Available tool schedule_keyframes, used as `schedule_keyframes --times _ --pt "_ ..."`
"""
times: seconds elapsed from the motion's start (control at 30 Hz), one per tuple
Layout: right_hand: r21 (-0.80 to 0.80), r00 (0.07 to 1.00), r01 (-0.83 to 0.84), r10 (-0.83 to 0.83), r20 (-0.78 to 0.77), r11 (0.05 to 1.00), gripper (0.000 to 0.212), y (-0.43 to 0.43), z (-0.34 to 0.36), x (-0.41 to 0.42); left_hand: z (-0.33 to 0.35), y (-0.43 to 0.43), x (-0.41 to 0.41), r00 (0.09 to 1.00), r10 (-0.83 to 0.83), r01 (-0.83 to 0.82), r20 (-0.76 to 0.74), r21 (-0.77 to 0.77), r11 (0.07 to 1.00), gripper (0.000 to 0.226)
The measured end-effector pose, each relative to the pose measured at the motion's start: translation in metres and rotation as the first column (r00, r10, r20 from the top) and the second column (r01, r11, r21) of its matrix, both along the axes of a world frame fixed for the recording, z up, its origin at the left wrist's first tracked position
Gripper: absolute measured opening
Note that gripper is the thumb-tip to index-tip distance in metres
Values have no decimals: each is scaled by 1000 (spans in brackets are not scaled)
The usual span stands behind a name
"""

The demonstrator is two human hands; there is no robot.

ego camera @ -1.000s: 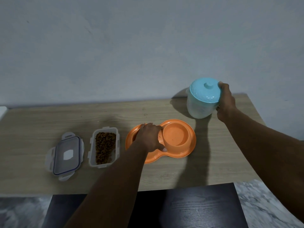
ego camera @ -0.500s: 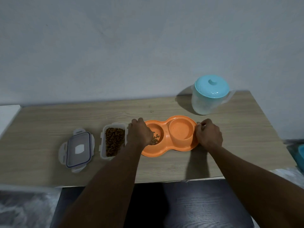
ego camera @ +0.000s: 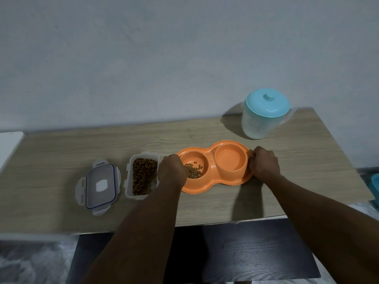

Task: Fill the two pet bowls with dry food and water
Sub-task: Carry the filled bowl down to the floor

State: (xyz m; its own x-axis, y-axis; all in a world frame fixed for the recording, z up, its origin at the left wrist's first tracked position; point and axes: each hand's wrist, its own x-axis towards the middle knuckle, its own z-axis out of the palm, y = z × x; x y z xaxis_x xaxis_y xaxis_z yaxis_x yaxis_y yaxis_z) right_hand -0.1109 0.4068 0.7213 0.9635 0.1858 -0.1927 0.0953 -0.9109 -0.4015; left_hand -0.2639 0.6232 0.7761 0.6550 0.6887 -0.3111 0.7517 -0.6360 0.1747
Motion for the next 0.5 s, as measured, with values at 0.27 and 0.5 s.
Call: schedule_keyframes --times 0.27,0.5 --pt "-16 998 37 -37 42 999 14 -19 12 5 10 -6 3 996 -24 23 86 11 1000 18" --pt "39 987 106 -110 116 994 14 -67 43 -6 43 -31 14 976 -82 79 203 20 997 19"
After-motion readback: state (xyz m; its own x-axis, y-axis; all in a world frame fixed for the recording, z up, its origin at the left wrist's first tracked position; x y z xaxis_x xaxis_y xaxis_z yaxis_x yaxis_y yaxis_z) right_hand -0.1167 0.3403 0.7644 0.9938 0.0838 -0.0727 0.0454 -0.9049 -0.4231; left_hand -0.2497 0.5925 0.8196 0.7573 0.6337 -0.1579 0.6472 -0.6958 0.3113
